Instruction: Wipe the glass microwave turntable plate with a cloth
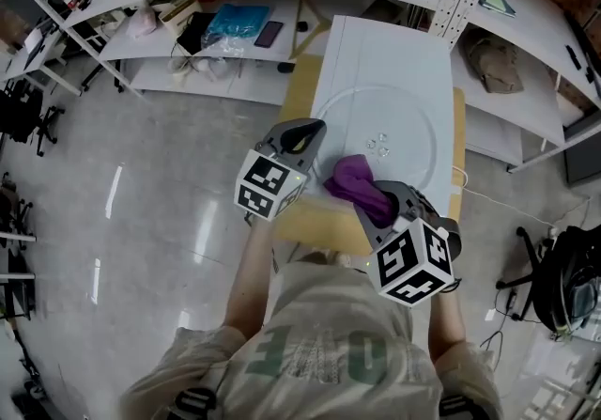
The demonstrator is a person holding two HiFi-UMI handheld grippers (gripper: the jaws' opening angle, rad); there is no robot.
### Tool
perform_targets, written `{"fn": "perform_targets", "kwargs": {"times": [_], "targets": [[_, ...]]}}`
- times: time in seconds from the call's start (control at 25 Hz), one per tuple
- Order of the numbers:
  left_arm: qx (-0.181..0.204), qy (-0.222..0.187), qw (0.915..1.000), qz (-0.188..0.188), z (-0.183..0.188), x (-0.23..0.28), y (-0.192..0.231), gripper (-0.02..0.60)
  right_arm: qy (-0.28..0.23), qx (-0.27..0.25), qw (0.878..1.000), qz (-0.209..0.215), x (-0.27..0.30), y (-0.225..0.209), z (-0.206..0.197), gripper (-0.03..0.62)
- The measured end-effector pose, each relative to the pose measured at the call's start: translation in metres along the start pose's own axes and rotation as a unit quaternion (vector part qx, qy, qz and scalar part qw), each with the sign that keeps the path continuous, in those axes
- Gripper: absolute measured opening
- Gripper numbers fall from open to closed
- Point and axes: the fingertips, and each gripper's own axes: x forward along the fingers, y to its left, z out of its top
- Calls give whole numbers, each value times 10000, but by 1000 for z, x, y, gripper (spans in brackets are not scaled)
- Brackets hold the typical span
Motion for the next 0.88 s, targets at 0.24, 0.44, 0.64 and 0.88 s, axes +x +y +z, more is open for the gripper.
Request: {"fn": "perform_targets", "kwargs": {"times": [0.24, 0.44, 0.64, 0.88], "targets": [[-79, -94, 9999, -37, 2, 1, 0, 2, -44, -109, 9999, 119, 27, -15, 18, 49], [-138, -138, 9998, -67, 2, 1, -1, 2, -16, -75, 10000, 4, 44, -36, 25, 49], [-138, -157, 9998, -78, 2, 0, -2, 2, 34, -67, 9998, -183, 55, -59, 27, 49], [-281, -214, 9993, -105, 3, -3, -1, 2, 34, 100, 9992, -392, 65, -78, 30, 49]]}}
